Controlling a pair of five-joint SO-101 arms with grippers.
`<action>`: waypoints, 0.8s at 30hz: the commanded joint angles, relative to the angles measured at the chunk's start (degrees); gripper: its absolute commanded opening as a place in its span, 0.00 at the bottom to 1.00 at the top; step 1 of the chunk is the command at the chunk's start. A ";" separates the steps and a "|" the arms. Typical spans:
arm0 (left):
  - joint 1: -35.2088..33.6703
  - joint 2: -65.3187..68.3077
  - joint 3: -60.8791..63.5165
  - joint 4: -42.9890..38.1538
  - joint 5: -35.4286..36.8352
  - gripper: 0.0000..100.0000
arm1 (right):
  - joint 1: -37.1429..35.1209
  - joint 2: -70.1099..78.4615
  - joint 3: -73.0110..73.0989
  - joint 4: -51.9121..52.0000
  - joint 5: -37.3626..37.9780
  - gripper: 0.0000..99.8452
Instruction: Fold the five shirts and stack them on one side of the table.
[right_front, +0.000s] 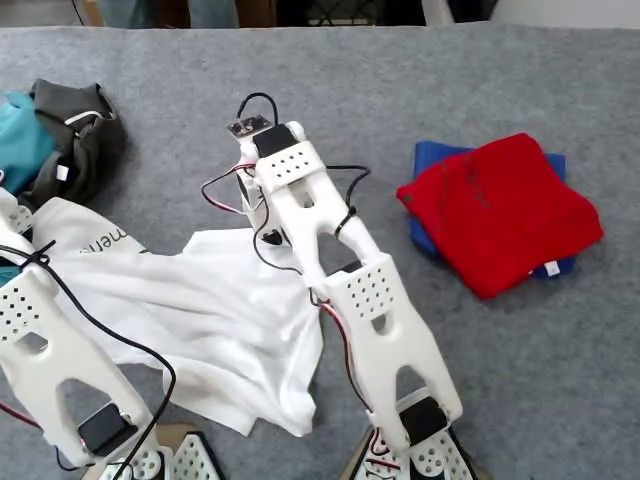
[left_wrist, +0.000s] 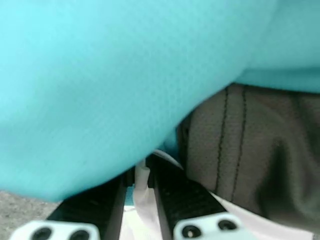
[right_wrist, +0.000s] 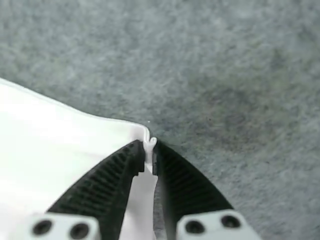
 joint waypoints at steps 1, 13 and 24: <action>1.98 -0.09 -1.27 -2.55 -0.18 0.03 | 0.00 -0.48 -2.59 -0.09 -1.41 0.03; 11.47 -11.69 -25.71 8.97 -0.18 0.03 | 1.23 -11.30 -36.35 1.32 5.54 0.01; 14.29 -45.10 -24.13 8.88 -0.35 0.03 | 10.99 -39.87 -39.34 -3.34 5.54 0.01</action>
